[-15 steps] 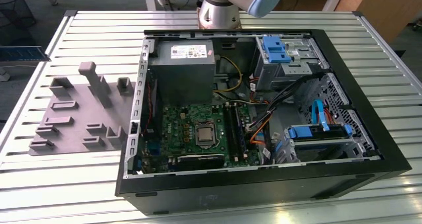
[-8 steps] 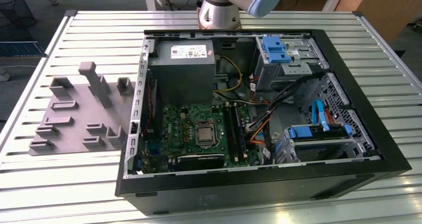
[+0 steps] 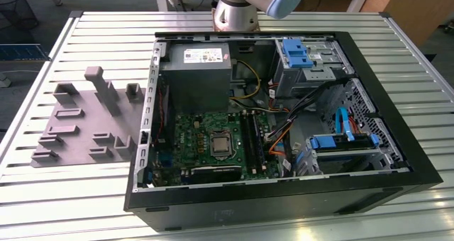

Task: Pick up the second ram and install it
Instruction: 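Pick up the second ram and move it above second insertion slot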

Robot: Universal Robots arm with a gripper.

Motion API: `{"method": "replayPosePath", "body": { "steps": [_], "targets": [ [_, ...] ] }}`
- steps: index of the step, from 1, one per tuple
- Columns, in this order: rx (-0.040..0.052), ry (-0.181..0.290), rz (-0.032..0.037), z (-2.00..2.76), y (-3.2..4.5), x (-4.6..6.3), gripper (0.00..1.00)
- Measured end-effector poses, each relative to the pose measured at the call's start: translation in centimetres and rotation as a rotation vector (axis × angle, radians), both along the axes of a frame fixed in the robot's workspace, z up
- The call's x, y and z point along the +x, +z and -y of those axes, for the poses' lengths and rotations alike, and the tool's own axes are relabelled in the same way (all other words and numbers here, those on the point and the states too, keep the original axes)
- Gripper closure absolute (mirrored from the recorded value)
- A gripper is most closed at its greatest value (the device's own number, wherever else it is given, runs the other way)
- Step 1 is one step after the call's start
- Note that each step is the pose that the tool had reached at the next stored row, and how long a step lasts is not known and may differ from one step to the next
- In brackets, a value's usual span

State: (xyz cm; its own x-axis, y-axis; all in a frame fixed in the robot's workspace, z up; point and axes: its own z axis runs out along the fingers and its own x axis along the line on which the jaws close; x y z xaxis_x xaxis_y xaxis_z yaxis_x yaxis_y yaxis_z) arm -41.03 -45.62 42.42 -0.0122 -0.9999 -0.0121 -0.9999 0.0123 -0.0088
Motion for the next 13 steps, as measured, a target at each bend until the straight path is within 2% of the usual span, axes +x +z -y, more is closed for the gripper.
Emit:
{"method": "replayPosePath", "body": {
  "steps": [13],
  "targets": [
    [0.0002, 0.0, 0.0004, 0.01, -0.03, 1.8, 0.86]
  ]
}}
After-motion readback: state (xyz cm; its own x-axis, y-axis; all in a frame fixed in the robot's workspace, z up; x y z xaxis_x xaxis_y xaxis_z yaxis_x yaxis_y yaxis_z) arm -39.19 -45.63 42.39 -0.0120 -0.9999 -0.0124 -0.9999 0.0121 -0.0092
